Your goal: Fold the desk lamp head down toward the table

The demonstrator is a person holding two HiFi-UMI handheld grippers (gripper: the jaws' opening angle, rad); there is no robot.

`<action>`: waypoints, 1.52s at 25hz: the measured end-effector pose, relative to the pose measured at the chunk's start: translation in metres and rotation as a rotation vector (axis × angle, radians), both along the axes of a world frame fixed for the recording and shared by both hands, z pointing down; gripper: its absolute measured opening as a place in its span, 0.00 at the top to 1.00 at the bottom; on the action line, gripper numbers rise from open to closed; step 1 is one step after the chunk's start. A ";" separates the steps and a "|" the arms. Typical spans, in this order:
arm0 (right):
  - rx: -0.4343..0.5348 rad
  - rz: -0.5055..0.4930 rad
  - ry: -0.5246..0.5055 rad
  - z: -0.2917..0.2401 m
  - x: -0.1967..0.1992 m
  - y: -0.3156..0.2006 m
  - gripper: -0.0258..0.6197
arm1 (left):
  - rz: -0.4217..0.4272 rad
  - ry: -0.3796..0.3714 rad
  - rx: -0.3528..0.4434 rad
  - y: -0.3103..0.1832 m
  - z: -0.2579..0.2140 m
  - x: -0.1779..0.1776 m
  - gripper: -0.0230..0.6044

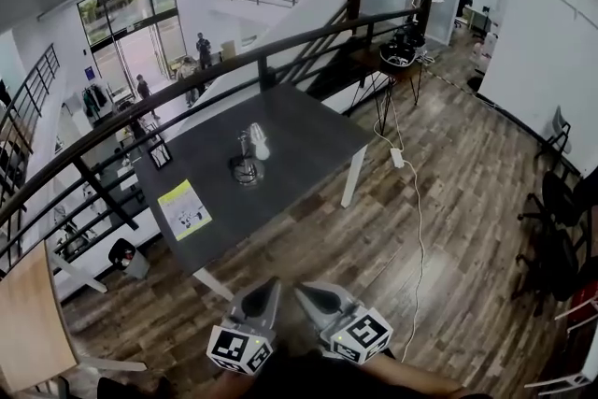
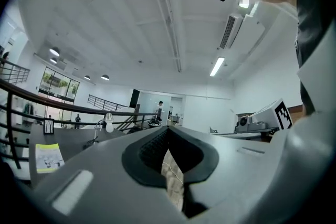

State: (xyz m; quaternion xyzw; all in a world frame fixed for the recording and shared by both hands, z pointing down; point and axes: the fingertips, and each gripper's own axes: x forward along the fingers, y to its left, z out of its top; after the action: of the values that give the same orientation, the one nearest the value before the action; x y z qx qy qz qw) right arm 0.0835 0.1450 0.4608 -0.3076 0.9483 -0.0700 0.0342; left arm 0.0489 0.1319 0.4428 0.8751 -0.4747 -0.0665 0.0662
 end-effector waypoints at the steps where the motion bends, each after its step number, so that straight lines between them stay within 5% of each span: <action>1: 0.000 0.007 0.000 -0.001 0.005 -0.003 0.96 | 0.005 -0.001 -0.001 -0.005 0.000 0.004 0.96; 18: -0.022 0.093 0.026 0.013 0.030 -0.071 0.96 | 0.096 0.012 -0.018 -0.075 0.009 0.035 0.96; 27: -0.034 0.103 0.040 0.016 0.002 -0.144 0.96 | 0.107 0.013 0.005 -0.144 0.007 0.007 0.96; 38: -0.015 0.108 0.056 -0.004 -0.081 -0.255 0.96 | 0.133 0.009 0.014 -0.253 -0.010 -0.073 0.96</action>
State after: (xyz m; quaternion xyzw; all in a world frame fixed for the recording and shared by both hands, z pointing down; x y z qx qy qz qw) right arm 0.0021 -0.1101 0.4564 -0.3606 0.9303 -0.0664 0.0090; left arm -0.0243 -0.1215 0.4326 0.9049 -0.4146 -0.0694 0.0665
